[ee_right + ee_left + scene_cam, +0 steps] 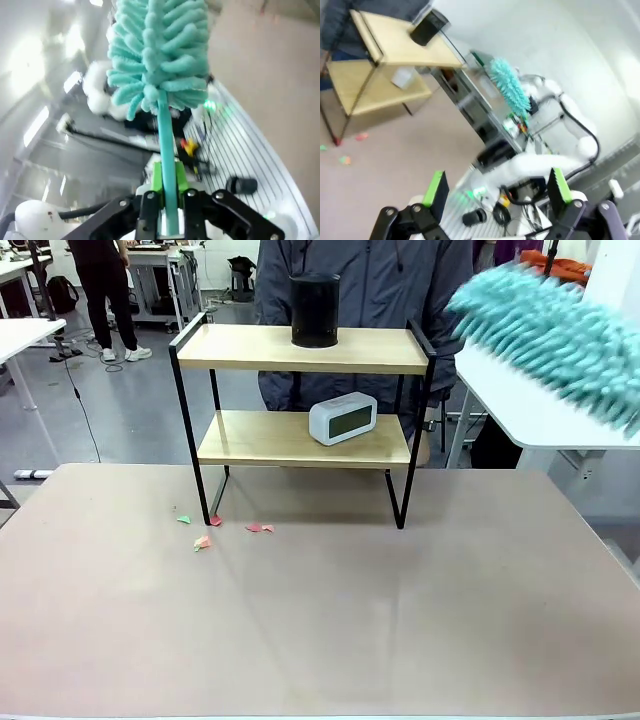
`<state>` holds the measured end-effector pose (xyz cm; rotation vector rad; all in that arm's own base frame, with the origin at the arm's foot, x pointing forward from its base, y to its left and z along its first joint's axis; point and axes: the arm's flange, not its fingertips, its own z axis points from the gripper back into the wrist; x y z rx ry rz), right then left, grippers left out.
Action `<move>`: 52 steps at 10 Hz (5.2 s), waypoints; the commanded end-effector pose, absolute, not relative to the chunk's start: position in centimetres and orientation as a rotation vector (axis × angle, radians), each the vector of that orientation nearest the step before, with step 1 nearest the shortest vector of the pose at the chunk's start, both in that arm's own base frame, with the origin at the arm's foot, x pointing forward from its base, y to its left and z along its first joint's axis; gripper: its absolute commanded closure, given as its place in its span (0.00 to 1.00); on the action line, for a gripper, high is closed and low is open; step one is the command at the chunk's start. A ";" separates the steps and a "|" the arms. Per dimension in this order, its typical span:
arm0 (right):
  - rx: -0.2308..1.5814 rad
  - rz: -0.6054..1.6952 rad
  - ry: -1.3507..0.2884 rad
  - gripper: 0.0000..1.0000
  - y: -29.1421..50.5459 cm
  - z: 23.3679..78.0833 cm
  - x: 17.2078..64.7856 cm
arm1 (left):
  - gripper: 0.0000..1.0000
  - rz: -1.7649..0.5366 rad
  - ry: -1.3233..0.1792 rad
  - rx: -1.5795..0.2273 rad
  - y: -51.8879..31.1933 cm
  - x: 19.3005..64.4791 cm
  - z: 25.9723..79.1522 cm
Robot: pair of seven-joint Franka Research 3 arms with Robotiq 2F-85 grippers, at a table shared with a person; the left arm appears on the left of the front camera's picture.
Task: Clean the shelf.
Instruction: Hand the Duster back to the human.
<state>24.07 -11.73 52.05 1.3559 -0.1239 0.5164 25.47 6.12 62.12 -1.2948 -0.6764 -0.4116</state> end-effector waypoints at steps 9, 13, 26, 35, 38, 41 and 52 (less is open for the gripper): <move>0.910 1.219 0.418 0.87 2.4 52.6 24.9 | 0.00 -0.596 -0.306 -1.212 -9.8 25.7 54.5; 0.778 1.339 0.614 0.87 12.5 52.6 27.6 | 0.00 -0.583 -0.222 -1.188 -15.0 26.6 49.6; 0.978 1.331 0.522 0.87 14.6 50.2 29.9 | 0.00 -1.028 0.222 -1.223 -25.8 20.2 43.5; 0.981 1.325 0.532 0.87 14.5 49.8 29.9 | 1.00 -1.050 0.191 -1.210 -25.9 20.2 43.5; 0.975 1.316 0.538 0.87 14.5 49.9 29.9 | 1.00 -1.057 0.185 -1.210 -25.7 20.2 43.6; 1.006 1.313 0.497 0.31 13.9 50.2 30.0 | 1.00 -1.055 0.175 -1.214 -25.0 20.6 44.3; 1.785 0.538 -0.306 0.00 -12.4 45.2 26.9 | 1.00 -0.341 -0.794 -1.599 2.2 26.6 54.9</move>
